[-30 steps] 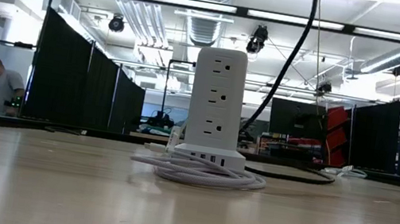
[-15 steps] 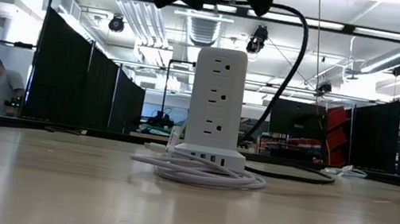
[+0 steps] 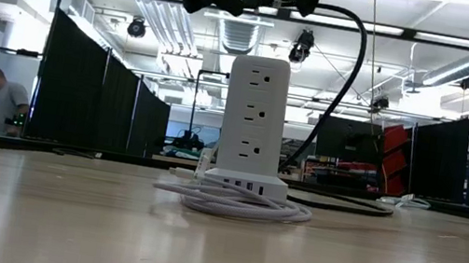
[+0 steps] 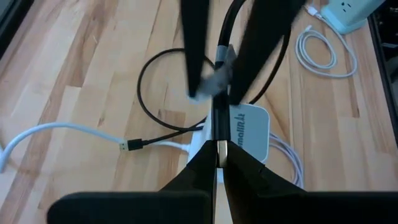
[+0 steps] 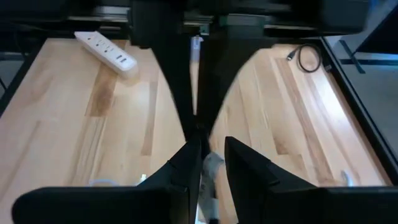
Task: Plug in charger cables
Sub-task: Insert the right black charger cable into the top white outlet extension
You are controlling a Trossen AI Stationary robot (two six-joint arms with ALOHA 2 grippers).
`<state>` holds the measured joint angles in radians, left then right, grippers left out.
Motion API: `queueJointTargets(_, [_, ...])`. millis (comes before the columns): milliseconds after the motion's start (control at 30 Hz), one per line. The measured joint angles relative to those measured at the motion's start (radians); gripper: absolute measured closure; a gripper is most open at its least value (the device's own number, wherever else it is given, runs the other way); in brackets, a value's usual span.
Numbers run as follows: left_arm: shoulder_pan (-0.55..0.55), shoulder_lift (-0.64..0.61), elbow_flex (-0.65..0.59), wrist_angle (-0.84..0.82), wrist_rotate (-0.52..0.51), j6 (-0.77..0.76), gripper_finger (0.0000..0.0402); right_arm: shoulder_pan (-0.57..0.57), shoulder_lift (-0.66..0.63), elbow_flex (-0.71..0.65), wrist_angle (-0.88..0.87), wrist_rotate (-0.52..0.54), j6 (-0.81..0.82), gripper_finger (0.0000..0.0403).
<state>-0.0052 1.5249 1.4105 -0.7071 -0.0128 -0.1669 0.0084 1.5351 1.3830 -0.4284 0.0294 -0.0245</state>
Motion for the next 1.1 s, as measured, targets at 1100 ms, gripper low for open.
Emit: queueJointTargets(1100, [0.001,-0.001,0.002,0.007,0.000,0.086,0.0377,0.008,0.003,0.000,-0.025,0.001,0.083,0.0380])
